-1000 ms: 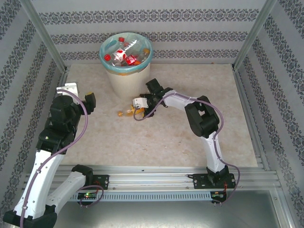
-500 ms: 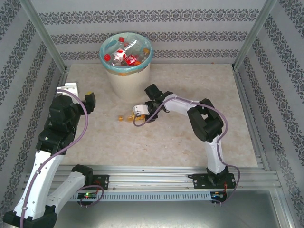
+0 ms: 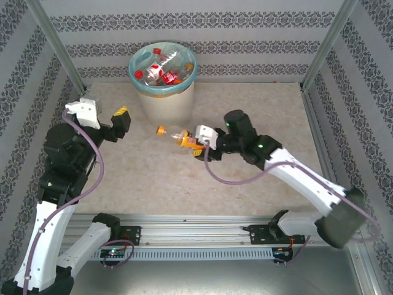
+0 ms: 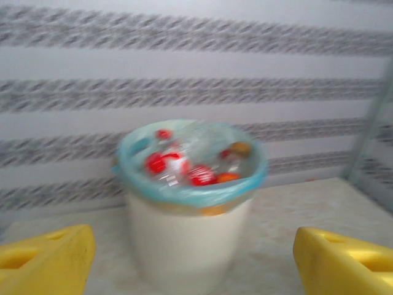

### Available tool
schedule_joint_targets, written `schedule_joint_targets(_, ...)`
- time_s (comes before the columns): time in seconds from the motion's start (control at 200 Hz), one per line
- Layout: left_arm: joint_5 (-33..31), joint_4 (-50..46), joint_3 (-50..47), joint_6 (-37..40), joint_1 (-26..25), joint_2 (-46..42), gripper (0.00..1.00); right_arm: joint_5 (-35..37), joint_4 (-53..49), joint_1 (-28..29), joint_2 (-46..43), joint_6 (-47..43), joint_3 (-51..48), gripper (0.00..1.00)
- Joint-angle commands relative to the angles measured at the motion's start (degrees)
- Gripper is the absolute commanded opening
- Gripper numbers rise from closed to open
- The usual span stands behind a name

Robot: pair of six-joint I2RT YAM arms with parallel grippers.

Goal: Put the plastic bottles in the bin

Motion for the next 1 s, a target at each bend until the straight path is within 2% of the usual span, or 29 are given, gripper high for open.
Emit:
schedule_joint_targets(0.0,18.87,8.33,1.39,-3.95,-0.03,3.57,0.85,-5.99,6.34,-2.81,-4.29,13.61,-1.43,0.43)
schedule_joint_targets(0.115,27.55,14.80,1.15,-9.31,-0.19,6.66,0.86,-9.17,8.03,-4.20,-6.73,19.70,0.45,0.43)
schedule_joint_targets(0.2,31.54,22.71,-0.65,-14.26,-0.34,7.37,0.93,-9.57,9.89,-4.32,-6.85,24.69,2.17,0.43)
schedule_joint_targets(0.36,40.14,35.36,-1.83,-22.75,-0.88,10.44,0.95,-12.63,17.82,-3.58,-5.25,35.63,3.78,0.43)
schedule_joint_targets(0.659,46.18,48.43,-4.04,-31.26,-3.06,14.47,0.99,-12.73,24.16,2.10,-0.72,40.55,9.32,0.43)
schedule_joint_targets(0.869,48.32,49.72,-5.24,-31.05,-5.93,15.22,0.99,-14.08,27.32,7.12,4.68,42.38,14.28,0.43)
schedule_joint_targets(0.994,49.18,50.70,-5.24,-31.20,-7.10,15.00,0.95,-15.56,27.61,8.34,7.40,44.05,16.41,0.43)
